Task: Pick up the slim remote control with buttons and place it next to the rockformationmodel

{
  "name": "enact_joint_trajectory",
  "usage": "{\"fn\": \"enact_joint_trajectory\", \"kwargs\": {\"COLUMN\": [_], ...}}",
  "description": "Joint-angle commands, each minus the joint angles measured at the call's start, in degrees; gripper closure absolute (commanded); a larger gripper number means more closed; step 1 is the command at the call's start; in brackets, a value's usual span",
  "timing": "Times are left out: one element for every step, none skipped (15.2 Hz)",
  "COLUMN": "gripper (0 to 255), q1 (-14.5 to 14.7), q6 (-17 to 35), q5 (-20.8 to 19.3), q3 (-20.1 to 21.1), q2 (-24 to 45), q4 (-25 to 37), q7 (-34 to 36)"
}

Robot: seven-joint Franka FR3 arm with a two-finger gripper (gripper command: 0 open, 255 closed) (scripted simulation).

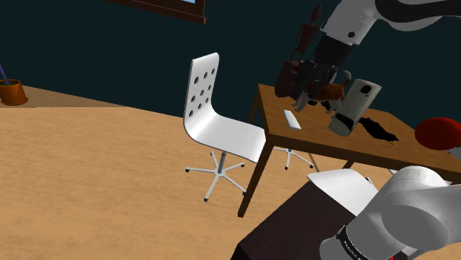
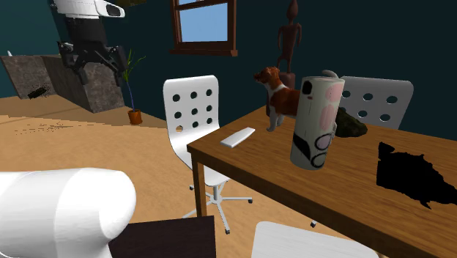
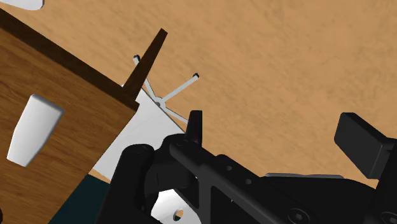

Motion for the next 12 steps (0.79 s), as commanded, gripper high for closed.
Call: {"fn": "enact_joint_trajectory", "kwargs": {"gripper": [0,0,0,0,0,0,0,0,0,0,0,0], "q1": [0.00,-0.63,-1.26,-1.87,-2.48,-3.07,-3.66,-4.23,-4.79,-5.34,-5.89,-6.43], "q6": [0.00,1.11,2.20,3.28,4.33,5.37,6.39,7.39,8.36,9.30,10.22,11.11], "q5": [0.00,-0.42,-0.83,-1.22,-1.60,-1.97,-2.31,-2.65,-2.96,-3.26,-3.53,-3.78], "q3": [0.00,-0.54,-1.08,-1.62,-2.17,-2.72,-3.27,-3.82,-4.37,-4.93,-5.48,-6.04], "q2": [0.00,1.36,2.76,4.18,5.62,7.10,8.59,10.11,11.65,13.21,14.78,16.37], "q4": [0.00,0.03,0.11,0.24,0.41,0.64,0.91,1.22,1.59,2.00,2.46,2.96], "q7": [0.00,-0.09,-0.18,-0.25,-0.32,-0.37,-0.43,-0.47,-0.52,-0.56,-0.59,-0.63]}}
